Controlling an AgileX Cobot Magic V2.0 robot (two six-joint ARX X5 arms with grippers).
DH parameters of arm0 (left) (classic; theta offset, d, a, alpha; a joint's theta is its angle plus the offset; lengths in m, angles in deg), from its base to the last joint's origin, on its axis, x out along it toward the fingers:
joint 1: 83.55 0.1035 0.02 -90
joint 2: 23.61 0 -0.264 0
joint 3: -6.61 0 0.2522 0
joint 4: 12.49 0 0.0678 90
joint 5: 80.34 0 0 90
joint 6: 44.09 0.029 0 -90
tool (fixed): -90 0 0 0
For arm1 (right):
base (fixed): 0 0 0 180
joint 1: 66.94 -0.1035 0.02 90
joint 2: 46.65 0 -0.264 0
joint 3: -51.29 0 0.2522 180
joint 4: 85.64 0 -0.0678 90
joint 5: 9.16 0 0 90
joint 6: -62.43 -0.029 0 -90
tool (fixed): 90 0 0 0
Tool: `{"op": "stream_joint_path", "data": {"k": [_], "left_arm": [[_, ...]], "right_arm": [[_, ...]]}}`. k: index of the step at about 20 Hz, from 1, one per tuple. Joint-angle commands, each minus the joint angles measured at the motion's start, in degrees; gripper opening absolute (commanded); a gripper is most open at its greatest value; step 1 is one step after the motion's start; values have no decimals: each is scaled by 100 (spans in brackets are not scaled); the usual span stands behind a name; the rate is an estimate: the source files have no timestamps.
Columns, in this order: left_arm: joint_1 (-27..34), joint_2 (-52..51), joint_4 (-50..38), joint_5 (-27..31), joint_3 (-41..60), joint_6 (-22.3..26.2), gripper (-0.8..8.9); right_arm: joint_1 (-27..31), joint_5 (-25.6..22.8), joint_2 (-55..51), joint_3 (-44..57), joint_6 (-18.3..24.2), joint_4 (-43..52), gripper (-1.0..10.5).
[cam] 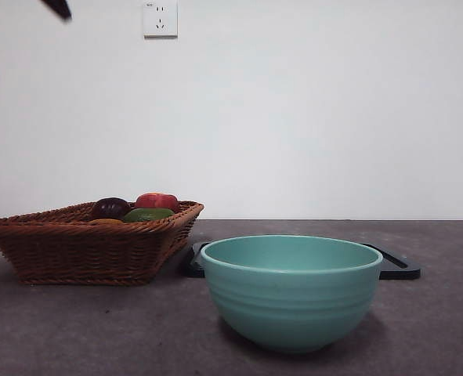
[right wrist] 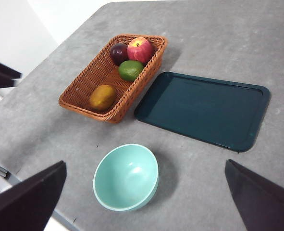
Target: Pick up the wifruite, put it on the bowl, pick up the plate, put it on desk
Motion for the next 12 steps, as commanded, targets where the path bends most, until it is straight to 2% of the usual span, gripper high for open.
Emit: {"op": "stream_joint_path", "data": {"k": [1, 7, 12], "left_arm": [[-72, 625, 177, 339, -490, -15, 652], [-313, 2306, 503, 1034, -1733, -15, 652], [-496, 3445, 400, 1521, -2221, -9, 652]], "right_arm": [[-24, 17, 24, -186, -28, -116, 551], [-24, 22, 22, -317, -33, -247, 551], [-24, 63, 22, -317, -31, -356, 551]]}}
